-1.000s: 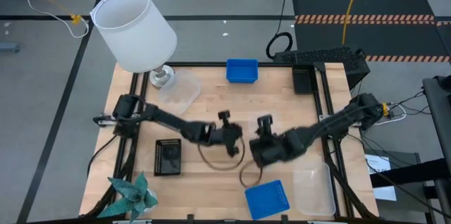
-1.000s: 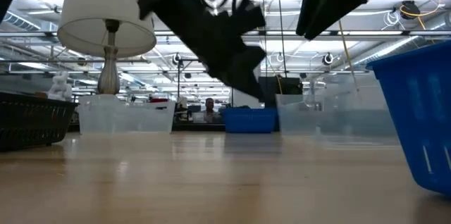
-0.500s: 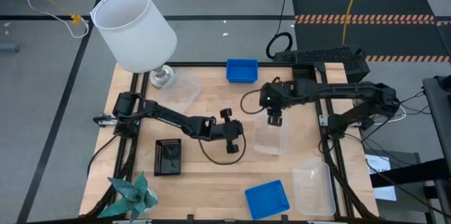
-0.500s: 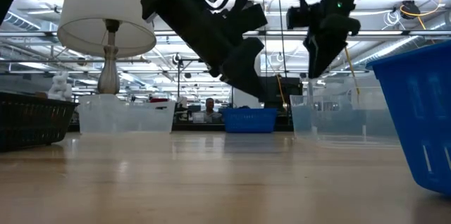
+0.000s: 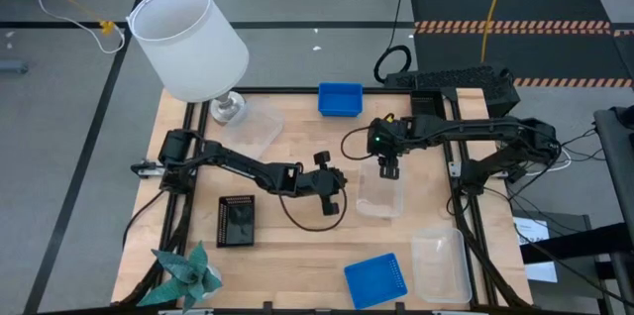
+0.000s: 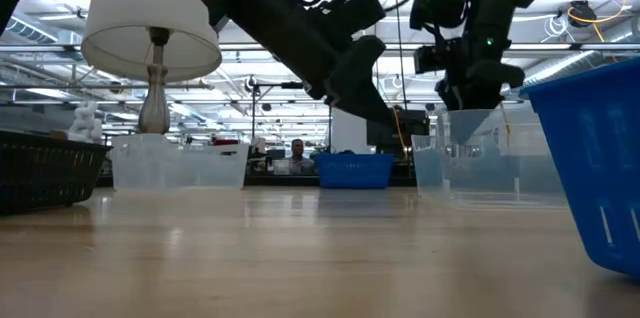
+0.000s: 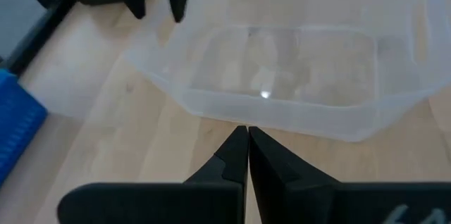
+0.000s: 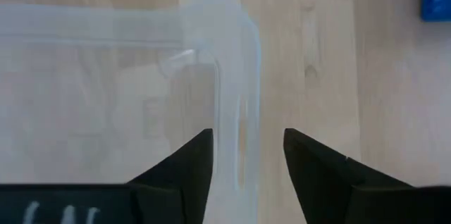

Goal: Stack baskets by color
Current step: Stack the middle transparent bin on top of the bottom transparent bin

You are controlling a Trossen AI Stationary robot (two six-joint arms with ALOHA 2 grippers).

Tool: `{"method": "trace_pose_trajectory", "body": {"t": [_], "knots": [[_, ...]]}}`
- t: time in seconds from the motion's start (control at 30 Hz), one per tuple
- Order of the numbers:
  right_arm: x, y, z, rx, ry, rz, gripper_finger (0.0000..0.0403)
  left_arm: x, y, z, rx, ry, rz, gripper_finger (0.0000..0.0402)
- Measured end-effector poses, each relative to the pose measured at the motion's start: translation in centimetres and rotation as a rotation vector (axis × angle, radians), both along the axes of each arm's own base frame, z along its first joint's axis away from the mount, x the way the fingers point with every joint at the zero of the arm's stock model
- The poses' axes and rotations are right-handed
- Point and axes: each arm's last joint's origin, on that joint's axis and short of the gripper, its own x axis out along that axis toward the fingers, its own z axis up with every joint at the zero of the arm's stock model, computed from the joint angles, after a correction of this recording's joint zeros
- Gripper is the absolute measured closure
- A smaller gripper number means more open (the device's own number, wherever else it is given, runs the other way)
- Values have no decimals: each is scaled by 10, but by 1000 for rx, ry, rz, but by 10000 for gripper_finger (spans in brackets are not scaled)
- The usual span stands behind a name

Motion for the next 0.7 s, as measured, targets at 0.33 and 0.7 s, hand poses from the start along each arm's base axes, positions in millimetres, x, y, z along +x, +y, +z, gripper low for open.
{"method": "trace_pose_trajectory", "body": {"t": [0.33, 0.7], "knots": [[-2, -1, -3, 3, 6, -9, 365, 0, -1, 0, -11, 0, -15, 385], [7, 8, 60, 20, 38, -1, 399, -1, -8, 0, -16, -1, -28, 385]]}}
